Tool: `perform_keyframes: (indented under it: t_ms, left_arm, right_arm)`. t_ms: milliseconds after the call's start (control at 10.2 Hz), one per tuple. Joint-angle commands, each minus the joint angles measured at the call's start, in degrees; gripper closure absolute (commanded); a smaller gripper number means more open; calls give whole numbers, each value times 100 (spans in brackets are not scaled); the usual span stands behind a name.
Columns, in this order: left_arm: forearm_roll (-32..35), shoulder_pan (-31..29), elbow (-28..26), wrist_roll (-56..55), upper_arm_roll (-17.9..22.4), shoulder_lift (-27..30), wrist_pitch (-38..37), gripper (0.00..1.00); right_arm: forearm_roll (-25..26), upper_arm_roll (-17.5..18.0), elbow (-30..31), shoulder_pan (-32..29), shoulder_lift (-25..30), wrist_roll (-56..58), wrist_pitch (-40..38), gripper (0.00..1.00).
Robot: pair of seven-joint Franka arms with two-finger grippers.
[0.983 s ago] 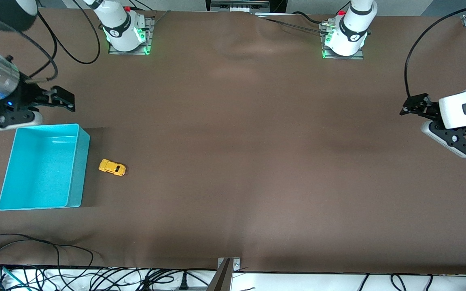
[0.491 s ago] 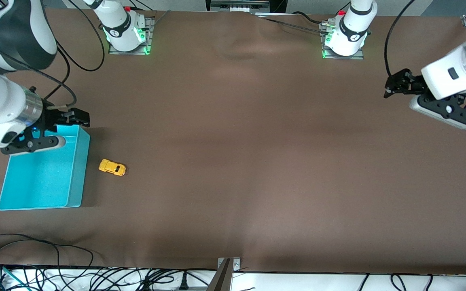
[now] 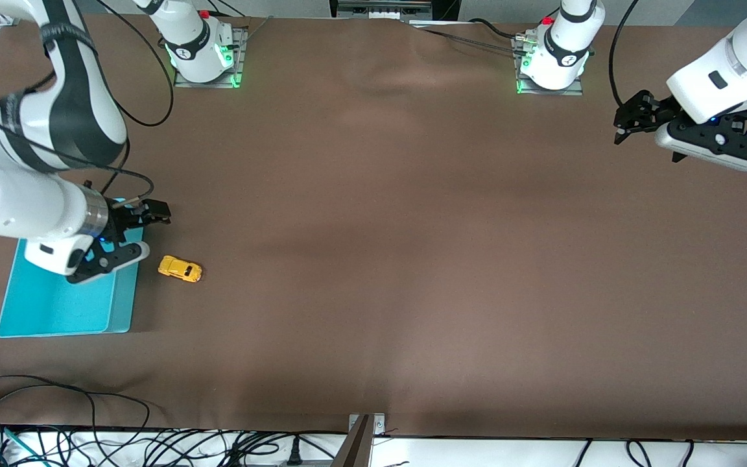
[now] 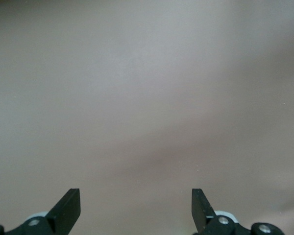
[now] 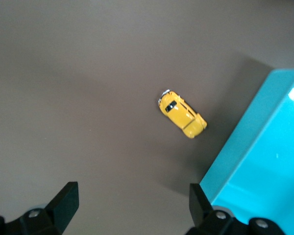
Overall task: Wind up and store yellow beetle car
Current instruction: 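Reach the right gripper to the car while the left gripper withdraws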
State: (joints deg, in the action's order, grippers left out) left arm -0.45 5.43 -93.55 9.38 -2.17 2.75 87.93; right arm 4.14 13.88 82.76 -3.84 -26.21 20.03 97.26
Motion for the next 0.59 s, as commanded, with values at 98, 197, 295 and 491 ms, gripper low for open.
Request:
perform_keyframes:
  t_ms: [98,197,295,491]
  left_arm:
    - [-166,160,-454,-42,366,323,234,0]
    - [-166,125,-419,-16,366,236,225,0]
    - [-166,38,-384,-24,340,235,225,0]
    - [-175,-94,-278,-24,253,191,198,0]
  right_arm:
    - [139,-8,283,-135,-315,984,747,0]
    - [349,-8,459,-134,-332,1011,1020,0]
    - [507,-8,582,-134,-446,1029,1275,0]
    - [553,-17,995,-161,-473,1544,1916,0]
